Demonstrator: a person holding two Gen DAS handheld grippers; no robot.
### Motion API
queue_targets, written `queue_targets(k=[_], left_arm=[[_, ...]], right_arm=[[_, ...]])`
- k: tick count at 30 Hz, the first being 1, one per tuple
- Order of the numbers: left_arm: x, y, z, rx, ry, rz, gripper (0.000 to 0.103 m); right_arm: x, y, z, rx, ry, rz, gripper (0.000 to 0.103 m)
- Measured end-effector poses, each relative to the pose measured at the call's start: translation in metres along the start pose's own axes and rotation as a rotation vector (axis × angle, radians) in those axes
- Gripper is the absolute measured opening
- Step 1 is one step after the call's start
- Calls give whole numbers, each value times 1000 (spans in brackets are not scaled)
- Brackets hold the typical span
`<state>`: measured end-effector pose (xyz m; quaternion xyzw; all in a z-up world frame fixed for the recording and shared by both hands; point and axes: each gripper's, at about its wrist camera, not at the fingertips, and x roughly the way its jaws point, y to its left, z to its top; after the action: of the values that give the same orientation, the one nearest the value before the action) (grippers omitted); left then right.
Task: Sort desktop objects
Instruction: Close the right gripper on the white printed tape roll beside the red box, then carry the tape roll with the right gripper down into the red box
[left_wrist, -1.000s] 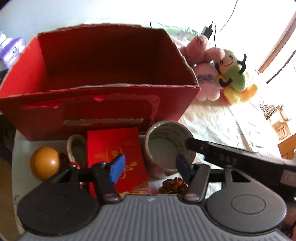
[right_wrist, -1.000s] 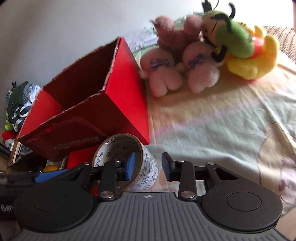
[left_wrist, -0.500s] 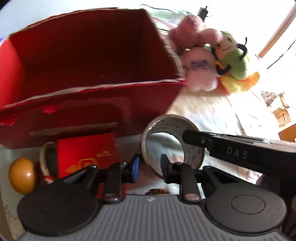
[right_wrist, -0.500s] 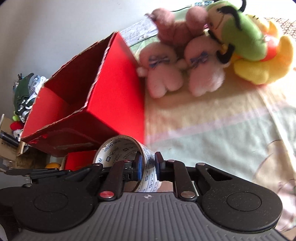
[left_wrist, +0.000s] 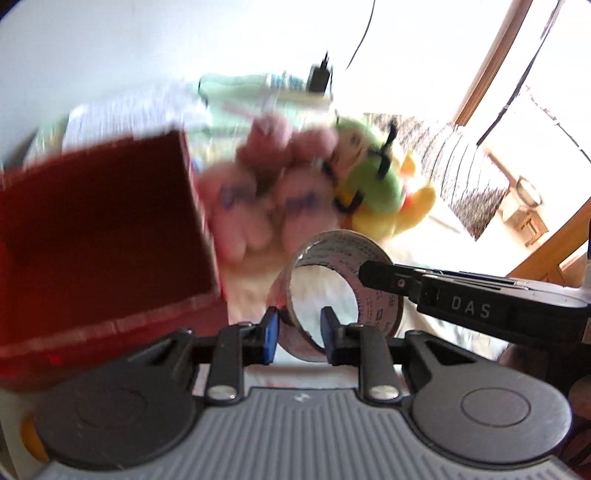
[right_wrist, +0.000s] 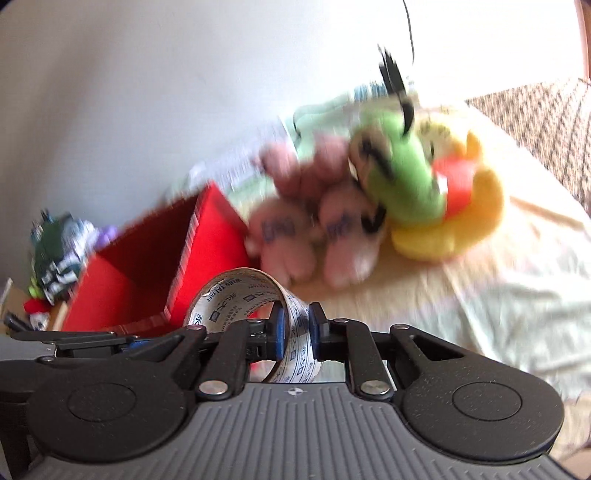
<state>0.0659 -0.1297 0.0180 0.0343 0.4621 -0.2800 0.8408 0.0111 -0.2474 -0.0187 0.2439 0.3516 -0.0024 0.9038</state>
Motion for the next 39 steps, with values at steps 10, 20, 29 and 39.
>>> queue_targets(k=[10,20,29,39], left_arm=[[-54,32,41,26,-168,86,24],[-58,127,69,-30,-136,195,24],[4,210,65,-83,63,240,24],[43,254,64,-128,208,268,21]], right_arm=[[14,49,50,-73,-129,108,16],[91,113,69,-102,16,142,16],[185,147,58,-46,268,92,17],[245,164,51,9,479,40,16]])
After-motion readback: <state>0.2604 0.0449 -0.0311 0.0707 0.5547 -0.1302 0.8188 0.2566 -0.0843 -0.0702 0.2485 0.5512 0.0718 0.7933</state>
